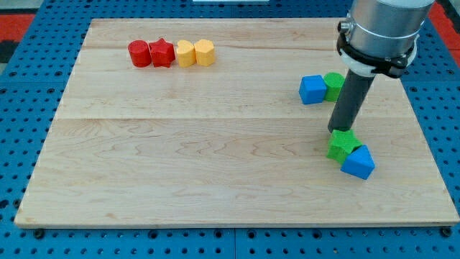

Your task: Make a group of blue blocks and green blocks towards the bottom right

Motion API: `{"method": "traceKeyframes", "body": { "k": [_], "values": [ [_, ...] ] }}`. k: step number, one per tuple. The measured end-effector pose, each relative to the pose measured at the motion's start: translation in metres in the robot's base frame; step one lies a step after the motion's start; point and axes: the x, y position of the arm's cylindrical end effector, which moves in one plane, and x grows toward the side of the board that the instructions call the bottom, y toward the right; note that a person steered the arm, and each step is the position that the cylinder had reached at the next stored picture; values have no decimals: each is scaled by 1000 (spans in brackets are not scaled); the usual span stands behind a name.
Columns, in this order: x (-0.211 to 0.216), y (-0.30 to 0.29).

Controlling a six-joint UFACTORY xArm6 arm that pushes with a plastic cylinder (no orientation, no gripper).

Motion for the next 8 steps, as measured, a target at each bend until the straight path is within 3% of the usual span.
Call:
{"method": "traceKeyframes", "body": {
  "k": [2,4,5,7,8],
  "values": [
    [-29,1],
    [-47,45],
    [-82,47],
    [-139,32],
    [-142,8]
  ]
}}
